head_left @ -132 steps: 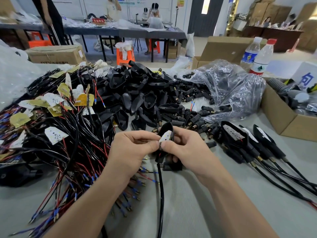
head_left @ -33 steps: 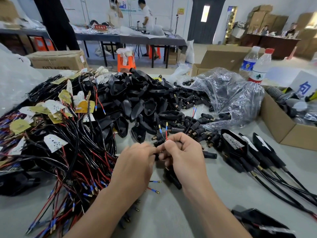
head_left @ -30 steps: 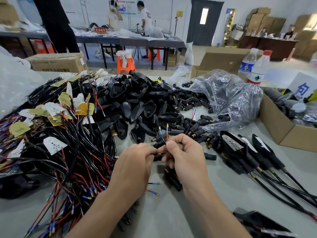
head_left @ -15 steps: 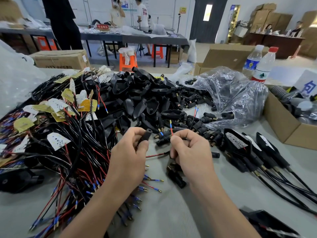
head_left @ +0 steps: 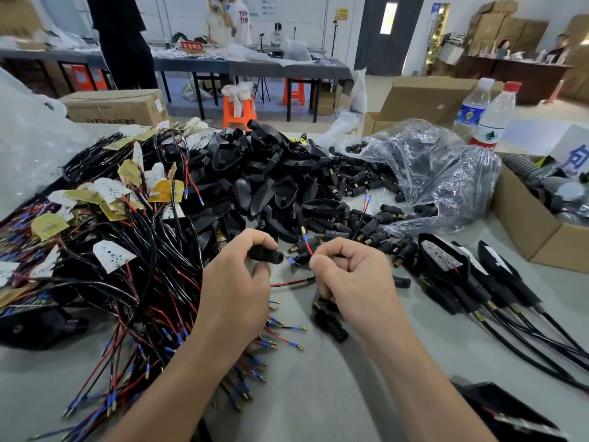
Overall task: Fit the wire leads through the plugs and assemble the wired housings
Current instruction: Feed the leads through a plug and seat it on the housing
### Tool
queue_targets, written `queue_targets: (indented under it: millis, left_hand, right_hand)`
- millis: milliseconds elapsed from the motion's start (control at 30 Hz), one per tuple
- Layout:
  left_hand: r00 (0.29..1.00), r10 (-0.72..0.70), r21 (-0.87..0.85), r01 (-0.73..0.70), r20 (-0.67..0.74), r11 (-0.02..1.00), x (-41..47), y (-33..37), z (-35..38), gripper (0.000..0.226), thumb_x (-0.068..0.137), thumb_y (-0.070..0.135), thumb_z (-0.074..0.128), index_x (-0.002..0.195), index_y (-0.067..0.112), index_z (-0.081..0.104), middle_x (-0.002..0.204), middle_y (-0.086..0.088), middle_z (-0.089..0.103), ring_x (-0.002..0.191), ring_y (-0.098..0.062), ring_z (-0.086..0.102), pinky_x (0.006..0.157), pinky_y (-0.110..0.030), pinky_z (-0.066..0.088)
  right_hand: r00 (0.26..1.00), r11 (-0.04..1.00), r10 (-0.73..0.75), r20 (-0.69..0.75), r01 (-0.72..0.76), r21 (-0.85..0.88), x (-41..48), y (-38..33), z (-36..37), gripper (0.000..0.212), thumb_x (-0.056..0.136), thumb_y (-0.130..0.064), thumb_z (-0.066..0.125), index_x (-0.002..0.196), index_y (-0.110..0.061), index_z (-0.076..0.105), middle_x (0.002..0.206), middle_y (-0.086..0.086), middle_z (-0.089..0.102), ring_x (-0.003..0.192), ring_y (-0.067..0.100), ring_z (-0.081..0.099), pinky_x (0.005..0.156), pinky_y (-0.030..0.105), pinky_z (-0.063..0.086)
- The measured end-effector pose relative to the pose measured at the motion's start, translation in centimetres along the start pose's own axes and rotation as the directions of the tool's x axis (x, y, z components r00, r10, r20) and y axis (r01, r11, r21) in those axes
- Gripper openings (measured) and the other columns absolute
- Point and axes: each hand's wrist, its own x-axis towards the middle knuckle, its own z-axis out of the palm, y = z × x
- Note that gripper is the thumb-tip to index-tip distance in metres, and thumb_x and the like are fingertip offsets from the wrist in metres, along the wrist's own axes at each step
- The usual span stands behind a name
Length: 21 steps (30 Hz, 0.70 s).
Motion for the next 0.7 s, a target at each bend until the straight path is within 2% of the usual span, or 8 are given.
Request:
queue_targets:
  millis: [133, 233, 367, 467, 533, 600, 700]
  left_hand:
    - [1.0, 0.01, 0.009, -0.01, -0.001, 1.0, 0.0, 0.0, 0.2, 0.045, 0.088, -0.002, 0.059, 0.093, 0.042, 0.062, 0.081, 0.01, 0.069, 0.067, -0.01, 0.06, 0.064, -0.012, 0.045]
    - [1.0, 0.024, 0.016, -0.025, 0.007, 1.0, 0.1, 0.1, 0.2, 0.045, 0.087, -0.003, 0.059, 0.093, 0.042, 0.063, 0.089, 0.015, 0.07, 0.081, -0.007, 0.062, 0.069, -0.011, 0.044]
    - [0.997, 0.07, 0.011, -0.071, 0.025, 0.997, -0.1, 0.7, 0.0, 0.048, 0.084, -0.005, 0.061, 0.091, 0.042, 0.066, 0.104, 0.032, 0.066, 0.095, 0.007, 0.061, 0.078, -0.001, 0.039]
    - [0.985, 0.166, -0.012, -0.165, 0.052, 0.986, -0.2, 0.7, 0.1, 0.048, 0.078, -0.007, 0.068, 0.09, 0.039, 0.074, 0.106, 0.029, 0.069, 0.104, 0.007, 0.063, 0.086, -0.001, 0.04]
    - [0.984, 0.156, -0.1, -0.146, 0.092, 0.984, -0.2, 0.6, 0.2, 0.047, 0.075, -0.005, 0.073, 0.092, 0.039, 0.078, 0.102, 0.028, 0.073, 0.106, 0.007, 0.065, 0.09, -0.005, 0.045]
    - [0.989, 0.076, -0.209, -0.048, 0.127, 0.977, 0.1, 0.7, 0.2, 0.05, 0.075, -0.001, 0.08, 0.096, 0.045, 0.078, 0.1, 0.028, 0.074, 0.104, 0.009, 0.067, 0.087, -0.006, 0.049]
    - [0.991, -0.017, -0.426, 0.074, 0.136, 0.902, 0.6, 0.4, -0.1, 0.052, 0.075, -0.006, 0.084, 0.095, 0.042, 0.08, 0.099, 0.012, 0.079, 0.095, -0.004, 0.075, 0.081, -0.02, 0.057]
  right_hand:
    - [0.999, 1.0, 0.0, 0.042, 0.001, -0.026, 0.0, -0.1, 0.0, 0.007, 0.077, -0.02, 0.062, 0.071, -0.017, 0.064, 0.049, 0.002, 0.047, 0.049, 0.018, 0.033, 0.046, 0.025, 0.026]
    - [0.999, 0.999, -0.001, 0.055, 0.003, -0.032, 0.1, -0.1, 0.0, 0.006, 0.077, -0.02, 0.062, 0.073, -0.017, 0.065, 0.05, 0.003, 0.047, 0.053, 0.019, 0.033, 0.048, 0.027, 0.026]
    - [0.999, 0.997, -0.007, 0.037, 0.01, -0.071, 0.2, 0.2, -0.2, 0.008, 0.077, -0.023, 0.063, 0.075, -0.016, 0.065, 0.049, 0.003, 0.049, 0.048, 0.017, 0.035, 0.045, 0.023, 0.028]
    - [0.999, 0.999, -0.002, 0.042, 0.004, -0.042, 0.3, 0.4, -0.1, 0.007, 0.078, -0.023, 0.062, 0.074, -0.018, 0.065, 0.048, 0.003, 0.053, 0.043, 0.014, 0.036, 0.043, 0.021, 0.029]
    - [0.999, 0.999, 0.014, 0.041, -0.012, -0.041, 0.3, 0.6, 0.3, 0.007, 0.078, -0.025, 0.061, 0.074, -0.022, 0.066, 0.049, 0.003, 0.058, 0.041, 0.013, 0.037, 0.045, 0.024, 0.03]
    - [0.999, 0.997, 0.034, 0.0, -0.034, -0.074, 0.3, 0.9, 0.6, 0.011, 0.079, -0.033, 0.06, 0.076, -0.022, 0.064, 0.052, 0.003, 0.061, 0.043, 0.015, 0.039, 0.05, 0.029, 0.033]
    - [0.997, 0.984, 0.039, -0.066, -0.05, -0.171, 0.2, 1.3, 0.6, 0.025, 0.074, -0.045, 0.056, 0.077, -0.021, 0.061, 0.056, -0.002, 0.06, 0.049, 0.013, 0.042, 0.056, 0.035, 0.035]
